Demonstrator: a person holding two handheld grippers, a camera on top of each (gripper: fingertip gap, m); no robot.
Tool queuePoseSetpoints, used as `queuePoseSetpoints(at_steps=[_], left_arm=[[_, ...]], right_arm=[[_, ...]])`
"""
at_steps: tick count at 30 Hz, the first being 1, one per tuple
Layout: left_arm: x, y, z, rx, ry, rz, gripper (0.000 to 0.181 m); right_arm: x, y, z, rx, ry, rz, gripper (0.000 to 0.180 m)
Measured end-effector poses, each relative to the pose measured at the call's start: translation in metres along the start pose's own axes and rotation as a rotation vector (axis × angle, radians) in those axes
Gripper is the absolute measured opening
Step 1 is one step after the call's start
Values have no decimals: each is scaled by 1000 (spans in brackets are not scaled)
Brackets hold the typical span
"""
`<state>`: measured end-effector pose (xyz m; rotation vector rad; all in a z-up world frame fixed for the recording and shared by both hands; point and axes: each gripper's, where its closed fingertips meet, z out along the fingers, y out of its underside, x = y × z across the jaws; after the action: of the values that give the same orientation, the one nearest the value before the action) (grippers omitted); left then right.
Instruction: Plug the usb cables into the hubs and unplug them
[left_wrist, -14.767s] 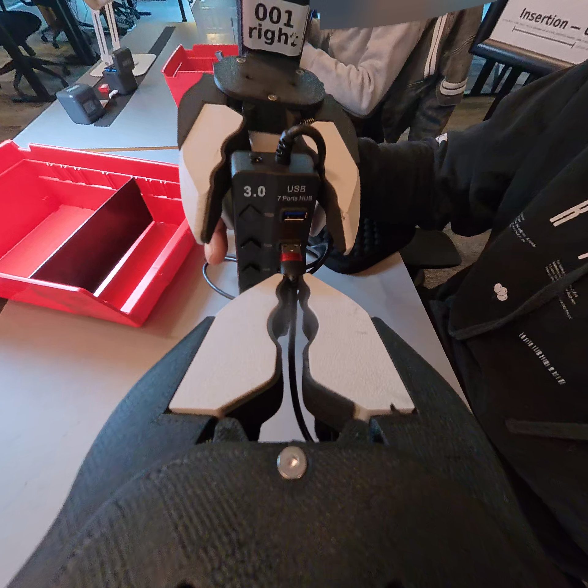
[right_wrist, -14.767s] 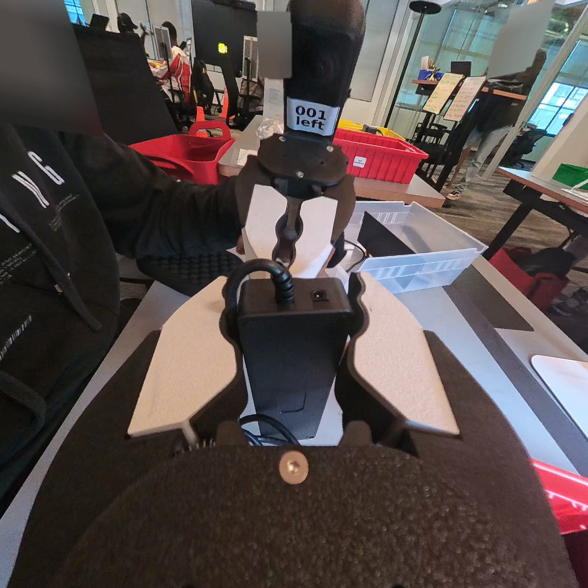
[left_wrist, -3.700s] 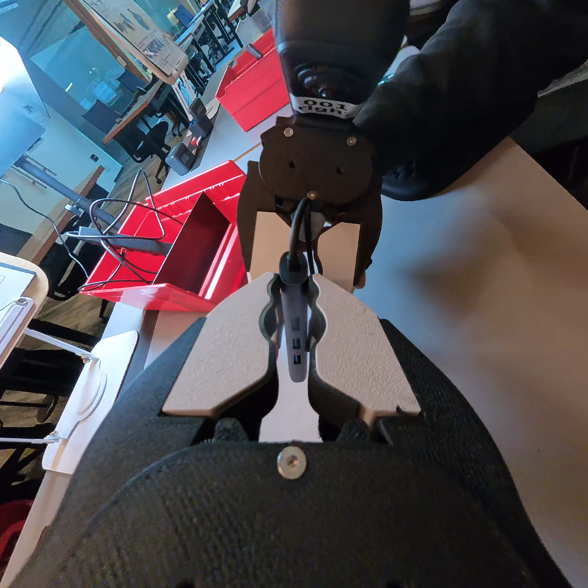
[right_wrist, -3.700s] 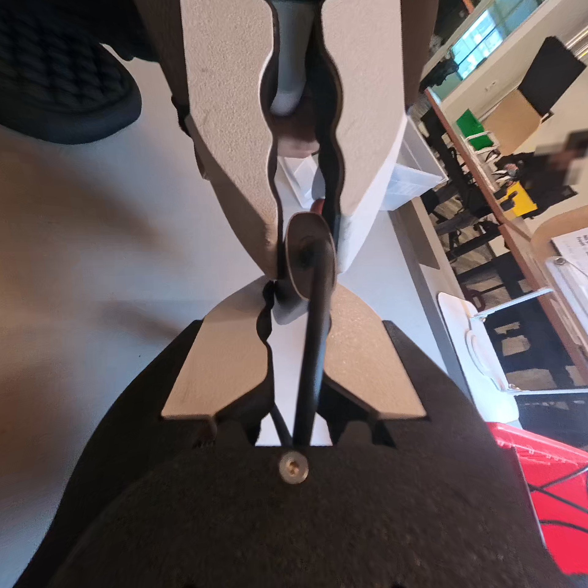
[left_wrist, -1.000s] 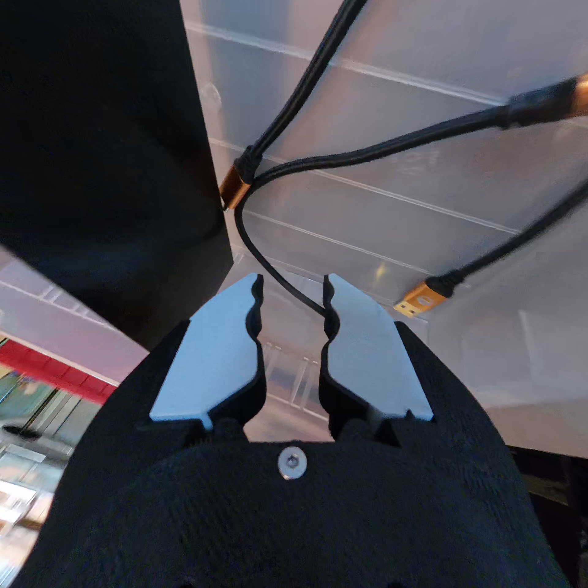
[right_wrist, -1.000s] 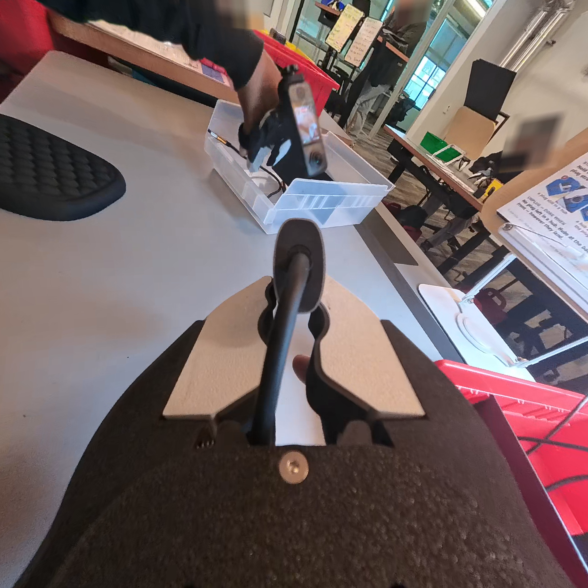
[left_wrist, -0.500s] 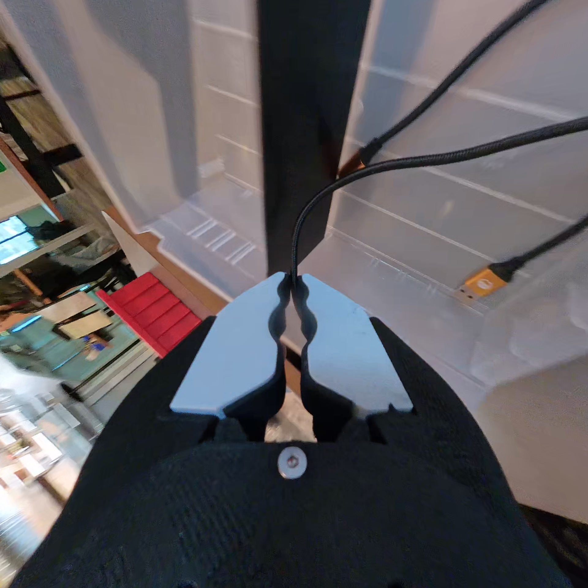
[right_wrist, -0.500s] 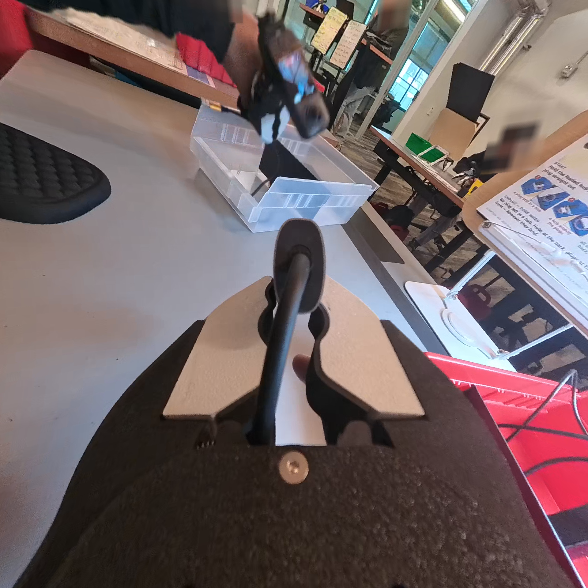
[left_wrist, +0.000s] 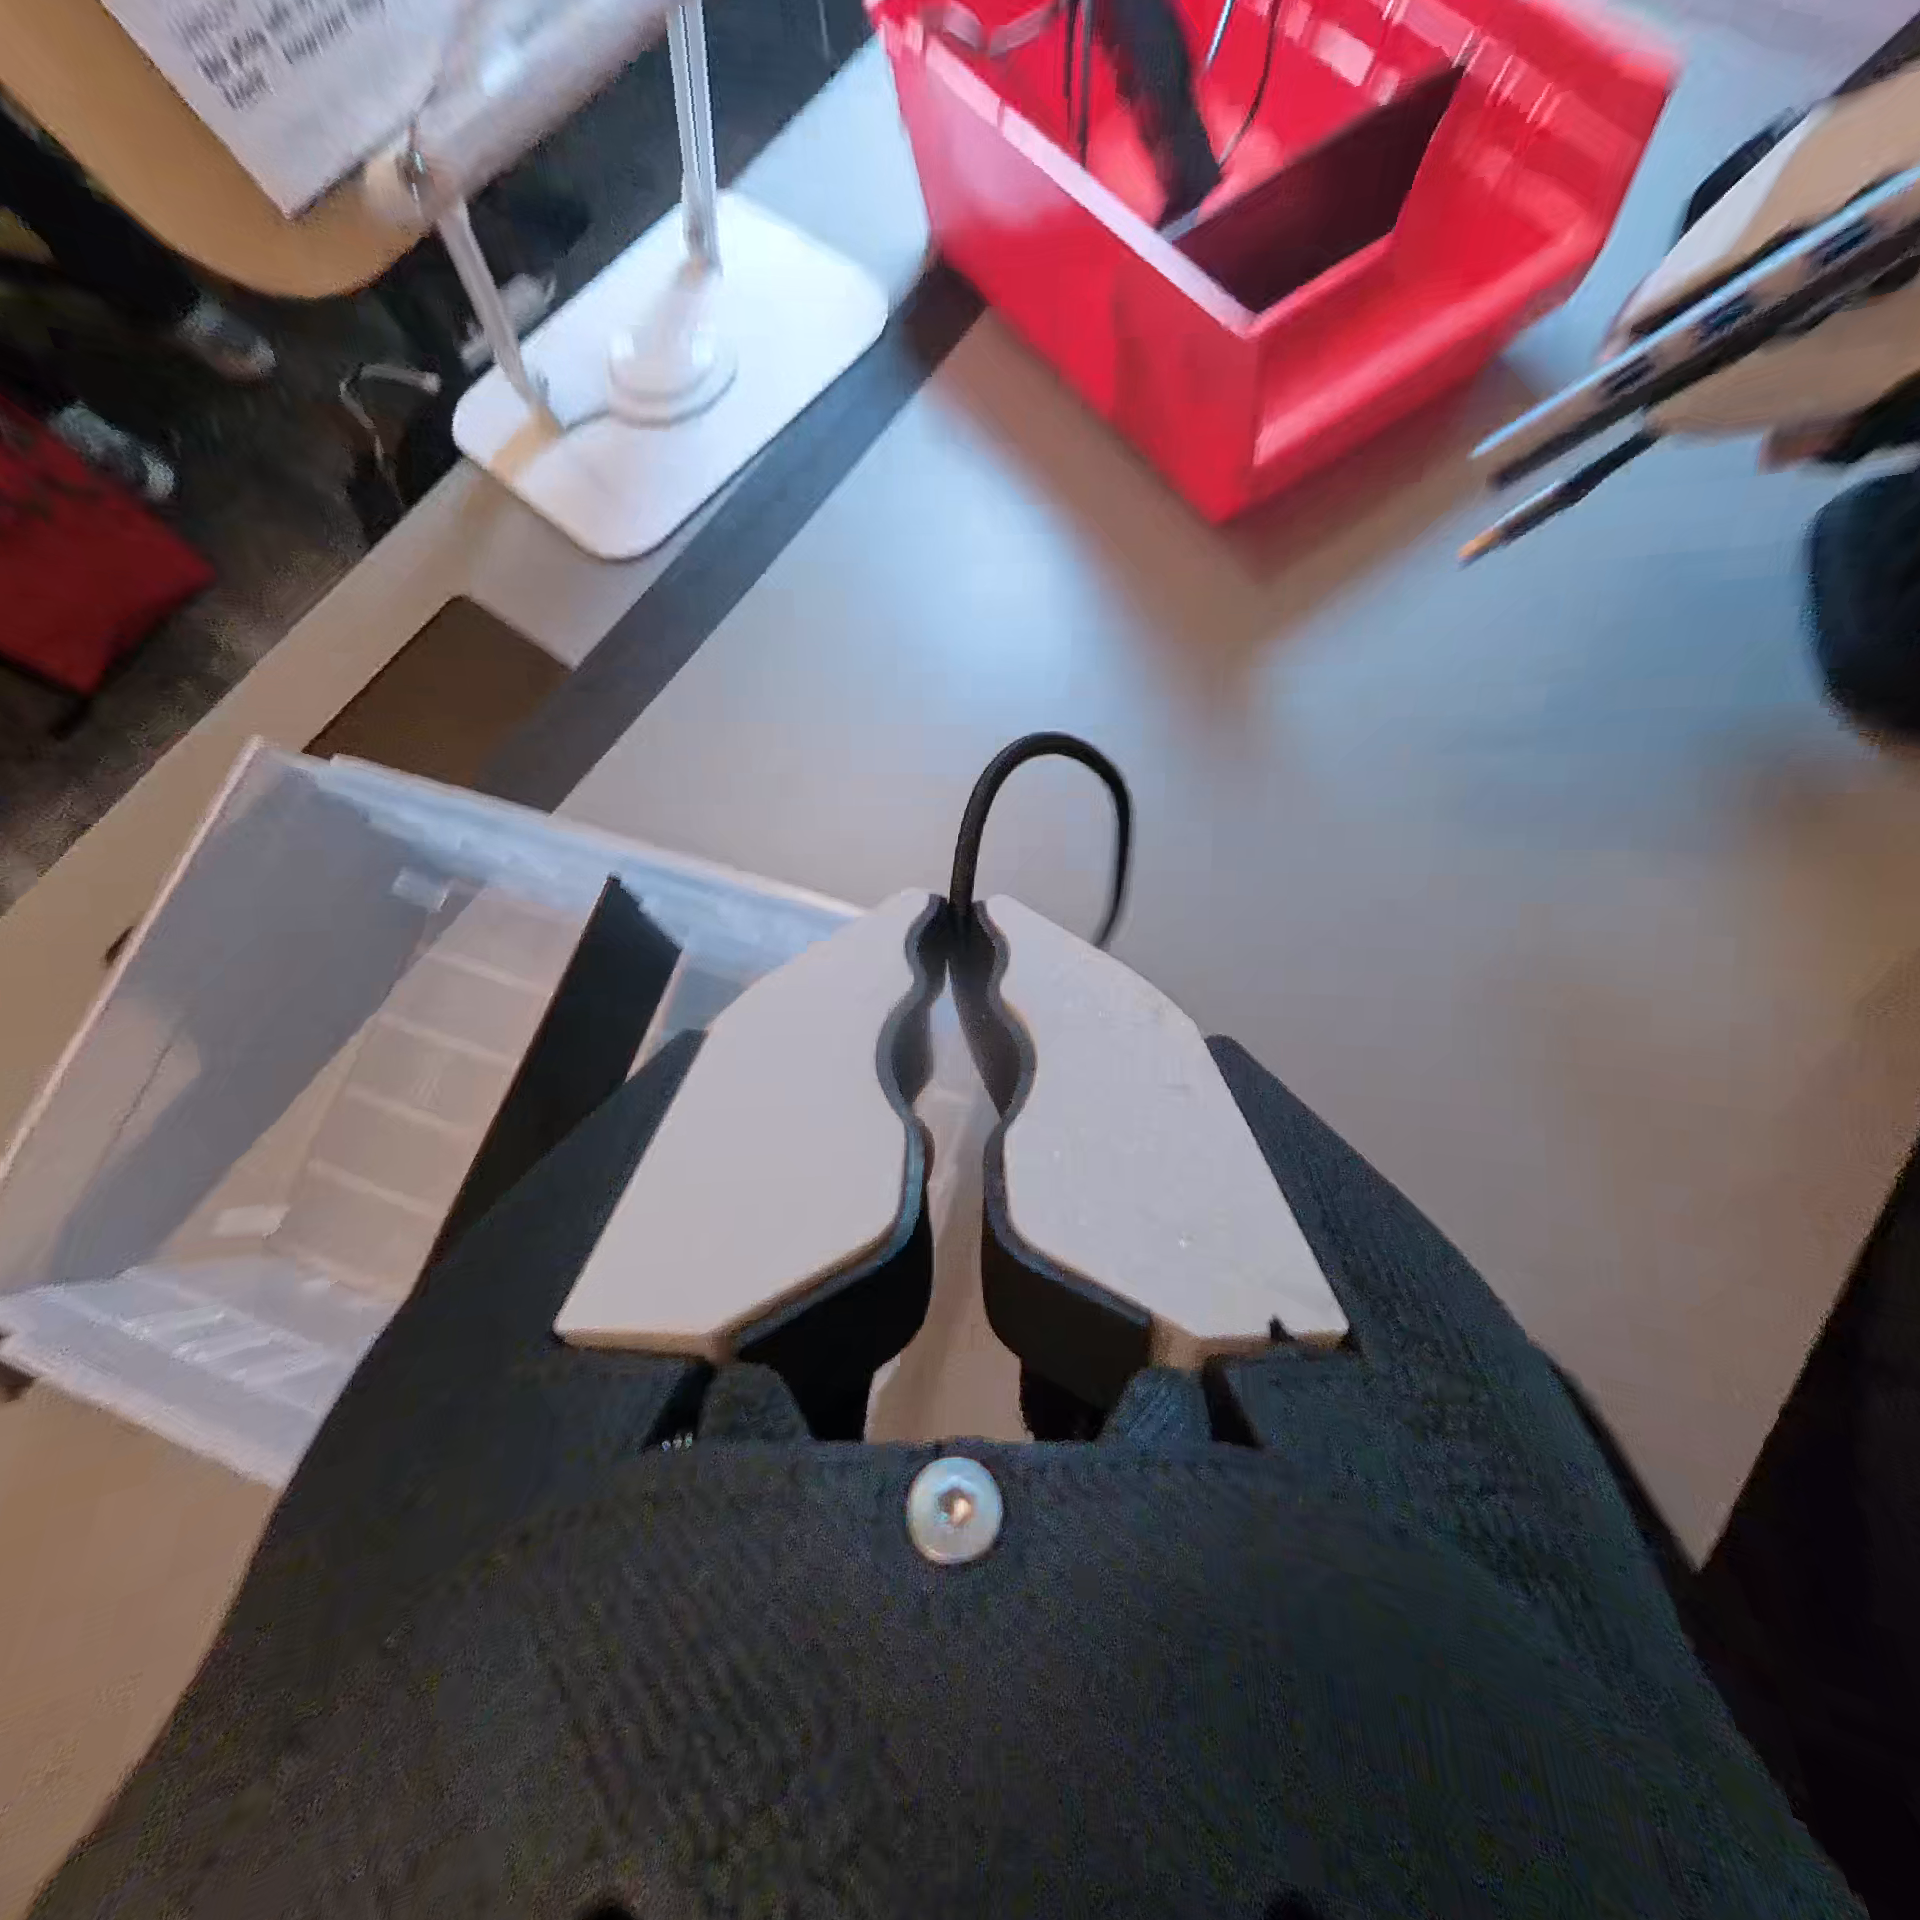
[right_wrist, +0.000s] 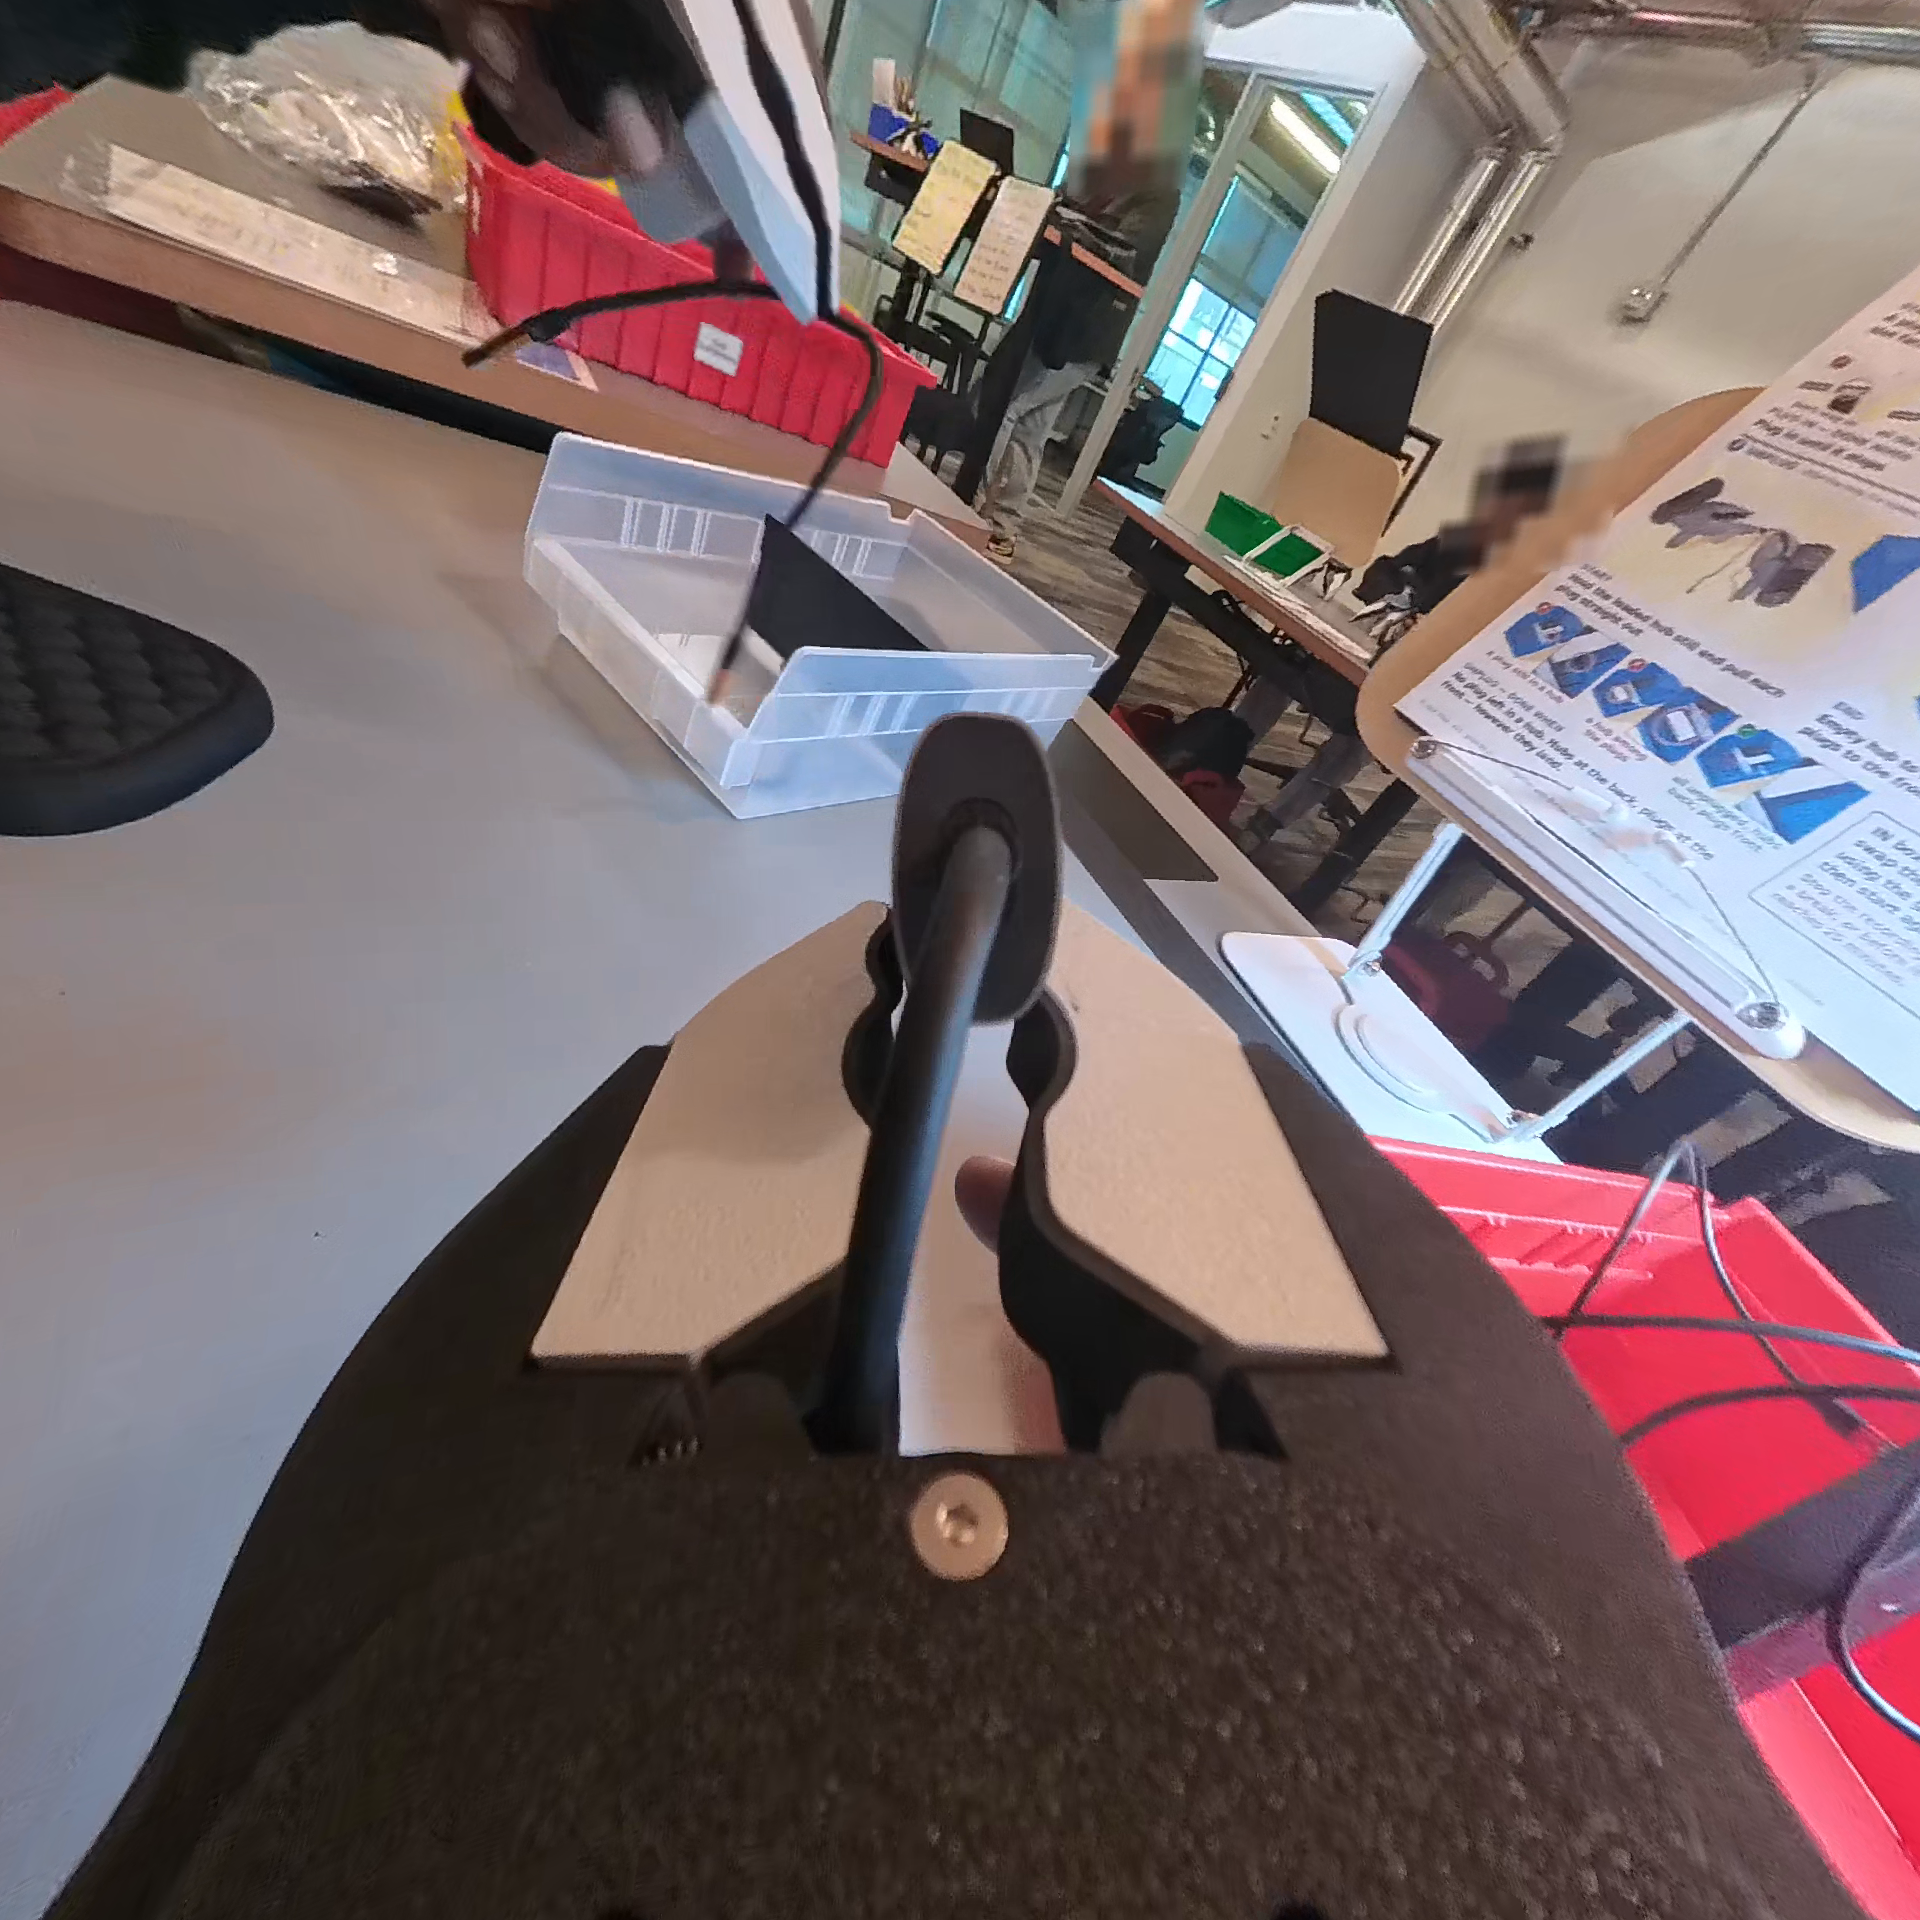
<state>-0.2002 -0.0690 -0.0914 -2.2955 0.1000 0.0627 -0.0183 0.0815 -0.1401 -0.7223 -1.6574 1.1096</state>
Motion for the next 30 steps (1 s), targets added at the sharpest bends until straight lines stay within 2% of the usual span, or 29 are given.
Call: queuePoseSetpoints(at_steps=[1, 4, 11, 15, 19, 22, 25, 30], left_arm=[[4, -3, -3, 33, 18, -26, 4], [14, 7, 10, 41, 45, -95, 4], [63, 101, 104, -176, 173, -280, 4], [81, 129, 126, -215, 220, -277, 5], [82, 128, 117, -203, 180, 30, 17], [95, 131, 103, -213, 214, 404, 23], [96, 153, 97, -334, 194, 770, 24], [112, 176, 84, -436, 333, 1079, 28]], right_arm=[[2, 0, -1, 2, 6, 4, 18], [7, 2, -2, 2, 15, 18, 18], [10, 11, -1, -31, 30, 16, 18], [10, 14, 0, -41, 28, 17, 18], [9, 18, 1, -49, 22, 19, 18], [8, 20, 3, -55, 15, 19, 18], [6, 22, 4, -59, 5, 24, 18], [2, 29, 8, -76, -12, 34, 18]])
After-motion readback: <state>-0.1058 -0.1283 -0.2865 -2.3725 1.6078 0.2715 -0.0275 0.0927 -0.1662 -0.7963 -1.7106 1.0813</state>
